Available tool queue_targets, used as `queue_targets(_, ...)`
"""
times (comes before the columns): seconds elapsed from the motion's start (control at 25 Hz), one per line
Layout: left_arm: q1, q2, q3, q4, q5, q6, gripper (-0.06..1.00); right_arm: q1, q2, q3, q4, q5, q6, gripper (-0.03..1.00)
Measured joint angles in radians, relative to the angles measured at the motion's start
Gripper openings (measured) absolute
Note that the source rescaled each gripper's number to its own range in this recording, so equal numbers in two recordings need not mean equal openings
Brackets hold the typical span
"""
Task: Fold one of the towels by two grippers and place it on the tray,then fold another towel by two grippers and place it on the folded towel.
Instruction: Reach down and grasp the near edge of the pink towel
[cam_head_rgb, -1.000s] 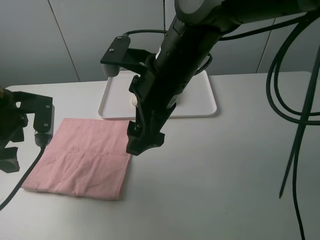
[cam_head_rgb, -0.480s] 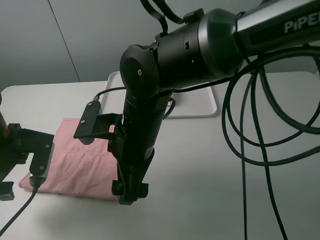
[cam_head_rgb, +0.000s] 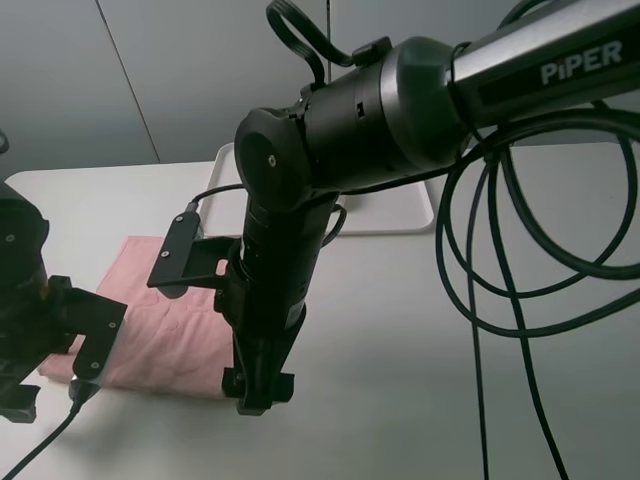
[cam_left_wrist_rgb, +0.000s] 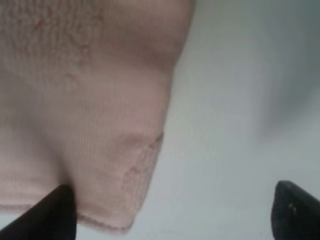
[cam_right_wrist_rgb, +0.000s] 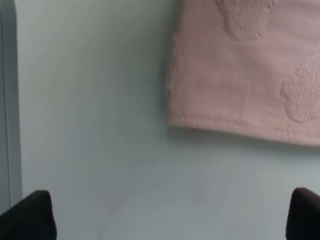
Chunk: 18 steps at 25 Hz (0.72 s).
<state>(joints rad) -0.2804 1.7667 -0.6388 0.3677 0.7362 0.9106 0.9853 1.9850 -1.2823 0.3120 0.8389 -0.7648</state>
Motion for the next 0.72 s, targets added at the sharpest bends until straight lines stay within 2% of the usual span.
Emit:
queue_targets(0.28,0.000,0.035,0.002,0.014,-0.045,0.000,1.00,0.000,0.000,0.000,-0.006,-0.014,0.002,1.00)
queue_targets(0.52,0.000,0.050,0.000,0.027,-0.045,0.000,1.00,0.004,0.019,0.000,0.017,-0.021,0.004,1.00)
queue_targets(0.72,0.000,0.051,0.000,0.031,-0.045,-0.004,1.00,0.042,0.044,0.000,0.014,-0.031,0.004,1.00)
